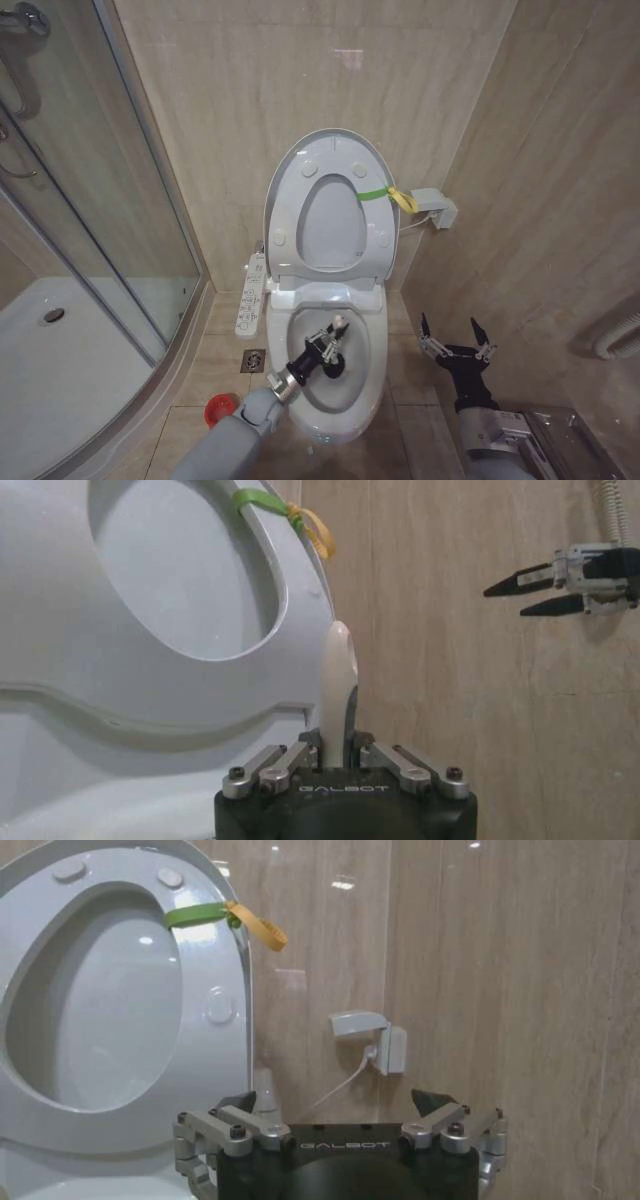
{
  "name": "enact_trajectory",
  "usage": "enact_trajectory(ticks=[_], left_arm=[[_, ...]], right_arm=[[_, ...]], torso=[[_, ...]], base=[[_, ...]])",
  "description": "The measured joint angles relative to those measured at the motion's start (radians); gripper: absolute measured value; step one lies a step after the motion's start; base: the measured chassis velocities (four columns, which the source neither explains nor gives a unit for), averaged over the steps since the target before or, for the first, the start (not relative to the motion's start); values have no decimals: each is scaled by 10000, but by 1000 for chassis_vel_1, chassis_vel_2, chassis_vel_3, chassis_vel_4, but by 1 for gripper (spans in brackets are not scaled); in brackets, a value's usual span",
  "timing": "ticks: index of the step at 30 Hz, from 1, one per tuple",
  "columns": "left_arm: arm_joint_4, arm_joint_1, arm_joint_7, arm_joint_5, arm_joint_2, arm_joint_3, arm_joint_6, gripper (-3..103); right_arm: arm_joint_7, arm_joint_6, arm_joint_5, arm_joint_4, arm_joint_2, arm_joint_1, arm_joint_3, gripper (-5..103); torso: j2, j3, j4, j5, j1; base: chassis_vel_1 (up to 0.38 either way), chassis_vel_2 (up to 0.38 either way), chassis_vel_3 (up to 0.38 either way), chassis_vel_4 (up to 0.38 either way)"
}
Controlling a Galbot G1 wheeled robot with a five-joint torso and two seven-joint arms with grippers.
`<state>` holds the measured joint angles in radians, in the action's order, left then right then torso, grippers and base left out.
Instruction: Open the toilet lid, clean the toilet bowl with a toilet brush, close the toilet lid, and flush.
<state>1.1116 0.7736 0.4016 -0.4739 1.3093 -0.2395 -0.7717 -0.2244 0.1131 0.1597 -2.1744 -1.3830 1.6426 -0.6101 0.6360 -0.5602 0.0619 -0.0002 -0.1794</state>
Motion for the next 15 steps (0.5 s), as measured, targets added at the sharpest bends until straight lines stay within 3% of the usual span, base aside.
enact_trajectory(ticks=[7,15], left_arm=[[1322,127,-217,-126,-107,-213,220,18],[806,261,-149,-102,-58,-366,232,18]], right_arm=[[0,0,0,0,0,0,0,100],[0,0,0,0,0,0,0,100]], torso=[[1,1,4,3,1],[0,1,-1,3,1]], base=[[0,0,0,0],[0,0,0,0]])
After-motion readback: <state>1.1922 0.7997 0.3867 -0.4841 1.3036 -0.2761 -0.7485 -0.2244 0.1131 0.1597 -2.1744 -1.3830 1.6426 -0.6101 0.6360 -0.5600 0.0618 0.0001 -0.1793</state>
